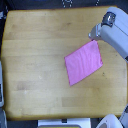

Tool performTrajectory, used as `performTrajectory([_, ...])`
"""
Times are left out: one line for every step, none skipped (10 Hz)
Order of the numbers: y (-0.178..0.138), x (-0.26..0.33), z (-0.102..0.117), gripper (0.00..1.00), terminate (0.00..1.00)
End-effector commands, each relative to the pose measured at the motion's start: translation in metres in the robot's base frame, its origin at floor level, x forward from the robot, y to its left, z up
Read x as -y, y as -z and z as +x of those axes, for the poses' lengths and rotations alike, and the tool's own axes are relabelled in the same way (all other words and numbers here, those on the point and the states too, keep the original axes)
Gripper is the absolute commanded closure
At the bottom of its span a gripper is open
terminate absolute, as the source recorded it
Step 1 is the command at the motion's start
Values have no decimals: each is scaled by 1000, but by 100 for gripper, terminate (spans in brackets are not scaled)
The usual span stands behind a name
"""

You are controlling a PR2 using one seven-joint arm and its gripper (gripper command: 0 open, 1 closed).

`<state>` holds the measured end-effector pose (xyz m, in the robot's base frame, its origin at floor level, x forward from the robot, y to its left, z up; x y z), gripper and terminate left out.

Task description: Folding a cloth

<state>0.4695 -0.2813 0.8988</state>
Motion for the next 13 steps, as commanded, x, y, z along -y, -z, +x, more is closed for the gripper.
performTrajectory([0, 1, 0, 0, 0])
performTrajectory([1, 8, 2, 0, 0])
performTrajectory([4, 18, 3, 0, 0])
performTrajectory([15, 29, 2, 0, 0])
performTrajectory([23, 34, 1, 0, 0])
performTrajectory([36, 41, 1, 0, 0])
performTrajectory([45, 42, 1, 0, 0])
performTrajectory([56, 44, 1, 0, 0])
performTrajectory([65, 46, 2, 0, 0])
performTrajectory([72, 47, 4, 0, 0])
performTrajectory([84, 48, 8, 0, 0])
performTrajectory([88, 49, 8, 0, 0])
performTrajectory([95, 49, 7, 0, 0])
